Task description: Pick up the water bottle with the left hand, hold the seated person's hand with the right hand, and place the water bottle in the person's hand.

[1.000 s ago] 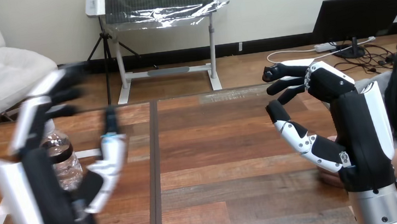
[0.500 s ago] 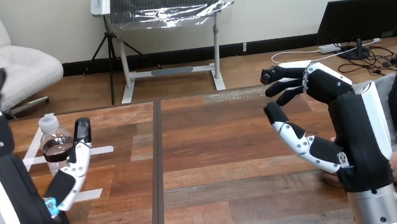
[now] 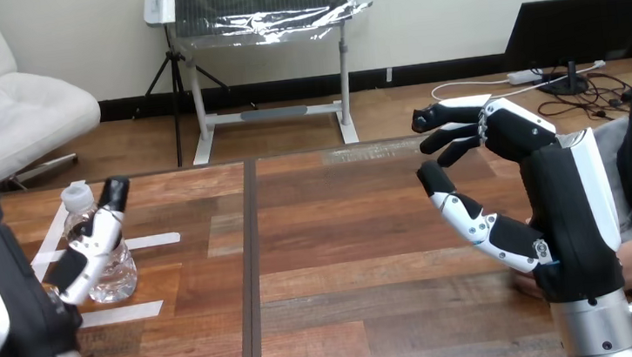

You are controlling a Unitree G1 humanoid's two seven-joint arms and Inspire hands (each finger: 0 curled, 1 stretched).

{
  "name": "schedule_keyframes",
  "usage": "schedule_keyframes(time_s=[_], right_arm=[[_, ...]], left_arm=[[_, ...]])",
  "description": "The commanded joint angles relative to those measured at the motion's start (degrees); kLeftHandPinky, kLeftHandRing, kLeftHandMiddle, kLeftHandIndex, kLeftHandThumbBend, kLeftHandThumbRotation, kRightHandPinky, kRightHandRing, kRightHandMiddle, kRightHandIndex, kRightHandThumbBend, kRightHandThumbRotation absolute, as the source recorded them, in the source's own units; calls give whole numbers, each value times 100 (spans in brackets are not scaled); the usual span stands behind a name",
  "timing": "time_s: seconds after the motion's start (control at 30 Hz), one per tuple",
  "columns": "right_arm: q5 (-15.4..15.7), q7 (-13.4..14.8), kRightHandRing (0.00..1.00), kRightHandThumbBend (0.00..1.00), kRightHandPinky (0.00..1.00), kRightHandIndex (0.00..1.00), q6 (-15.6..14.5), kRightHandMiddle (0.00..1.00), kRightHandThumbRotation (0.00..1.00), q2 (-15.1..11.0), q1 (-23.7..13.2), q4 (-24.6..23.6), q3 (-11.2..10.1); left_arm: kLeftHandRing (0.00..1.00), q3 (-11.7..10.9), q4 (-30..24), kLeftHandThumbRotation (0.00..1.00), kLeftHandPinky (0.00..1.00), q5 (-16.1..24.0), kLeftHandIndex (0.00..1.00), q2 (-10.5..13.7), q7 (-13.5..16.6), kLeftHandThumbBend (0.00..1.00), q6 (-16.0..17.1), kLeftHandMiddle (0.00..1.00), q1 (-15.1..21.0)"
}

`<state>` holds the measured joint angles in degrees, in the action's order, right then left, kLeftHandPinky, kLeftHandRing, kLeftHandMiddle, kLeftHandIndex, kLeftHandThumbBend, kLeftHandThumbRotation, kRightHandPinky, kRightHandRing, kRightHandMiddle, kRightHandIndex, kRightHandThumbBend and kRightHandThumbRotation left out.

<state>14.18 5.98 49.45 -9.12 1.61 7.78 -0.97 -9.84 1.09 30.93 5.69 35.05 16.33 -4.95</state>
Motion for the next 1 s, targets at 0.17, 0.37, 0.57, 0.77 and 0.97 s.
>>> schedule_keyframes(time_s=[0.17,0.37,0.57,0.77,0.97], right_arm=[[-39,54,56,42,45,62,111,64,0,-1,-443,47,-54],[-12,75,56,43,45,62,135,64,0,-8,-491,83,-72],[-24,64,55,43,45,62,166,63,0,-27,-532,124,-75],[36,96,54,43,44,62,170,62,0,-26,-560,151,-96],[34,82,55,43,45,62,122,62,0,-25,-571,141,-95]], left_arm=[[96,3,606,61,91,-258,100,469,-556,94,-495,98,903],[94,62,1122,56,87,-439,99,643,-873,95,-775,96,1360],[92,116,1469,51,84,-480,96,726,-997,93,-980,95,1689],[92,146,1776,50,83,-547,95,784,-1132,92,-1125,94,1934],[91,226,2336,54,83,-596,94,906,-1300,93,-1292,94,2349]])
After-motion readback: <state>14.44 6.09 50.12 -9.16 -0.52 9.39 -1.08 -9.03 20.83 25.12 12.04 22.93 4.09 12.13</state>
